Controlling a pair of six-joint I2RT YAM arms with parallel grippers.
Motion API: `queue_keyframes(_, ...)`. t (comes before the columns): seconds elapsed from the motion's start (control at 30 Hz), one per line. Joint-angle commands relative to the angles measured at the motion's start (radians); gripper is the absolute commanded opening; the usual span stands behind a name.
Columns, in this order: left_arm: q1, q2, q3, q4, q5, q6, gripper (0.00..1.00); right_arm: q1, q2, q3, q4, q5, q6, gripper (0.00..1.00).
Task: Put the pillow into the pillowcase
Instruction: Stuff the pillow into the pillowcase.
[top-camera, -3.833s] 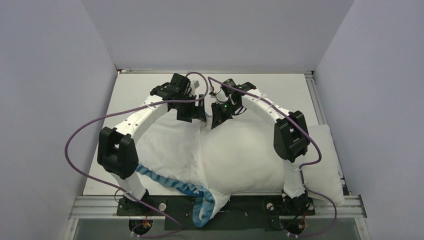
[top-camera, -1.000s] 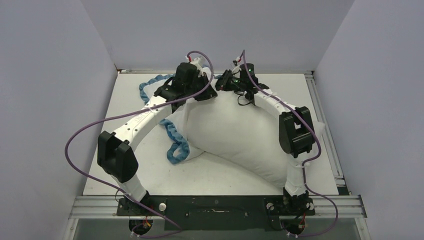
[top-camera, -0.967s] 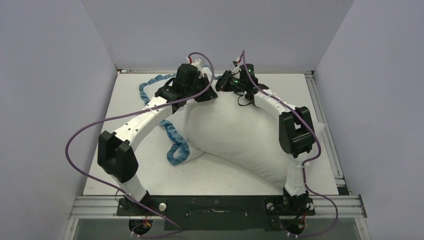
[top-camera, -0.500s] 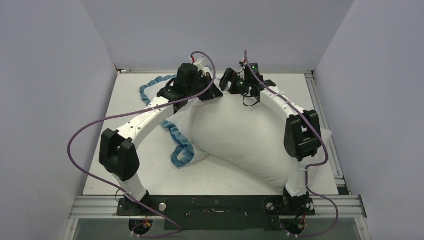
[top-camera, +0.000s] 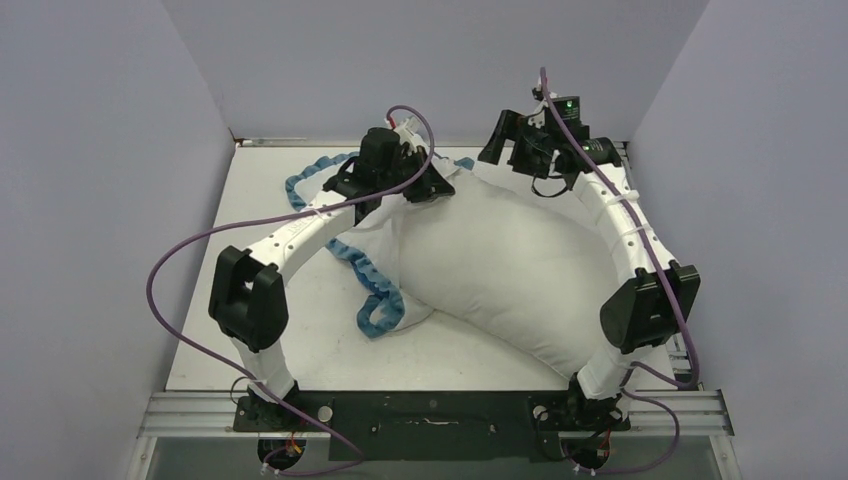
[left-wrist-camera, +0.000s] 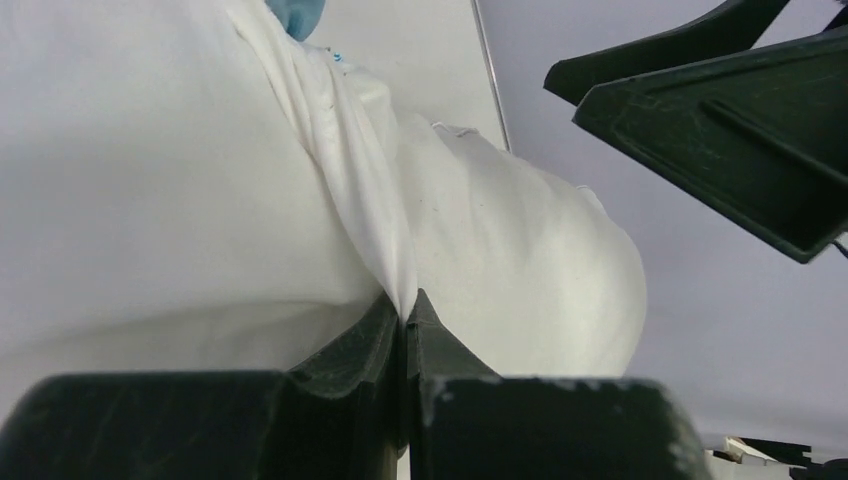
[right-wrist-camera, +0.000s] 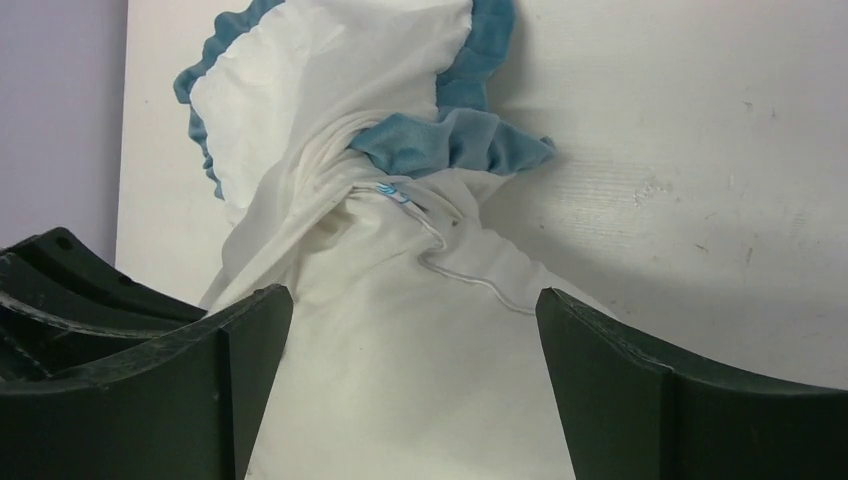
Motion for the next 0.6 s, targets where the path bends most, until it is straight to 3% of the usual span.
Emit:
queue_keyframes(0.0, 0.013, -0.008, 0.044, 0.118, 0.068, -0.072, 0.00, -0.040, -0.050, -0.042, -0.035, -0.085, -0.053, 0.90)
queue_keyframes(0.13, 0.031, 0.000, 0.062, 0.188, 0.084, -0.161, 0.00, 0.015, -0.079, -0.048, -0.133, -0.114, -0.148, 0.90)
queue_keyframes(0.23, 0.026, 0.026, 0.117, 0.243, 0.086, -0.204, 0.00, 0.174, -0.088, -0.099, -0.182, 0.012, -0.209, 0.90)
queue_keyframes(0.33, -0.003, 0.057, 0.163, 0.268, 0.084, -0.236, 0.00, 0.236, -0.121, -0.263, -0.046, 0.058, -0.174, 0.95)
queue_keyframes(0.47, -0.031, 0.022, 0.104, 0.283, -0.009, -0.269, 0.00, 0.104, -0.128, -0.404, 0.230, -0.139, 0.010, 0.33)
queue_keyframes(0.57, -0.051, -0.032, 0.025, 0.324, -0.090, -0.253, 0.00, 0.069, -0.072, -0.394, 0.378, -0.253, 0.123, 0.14)
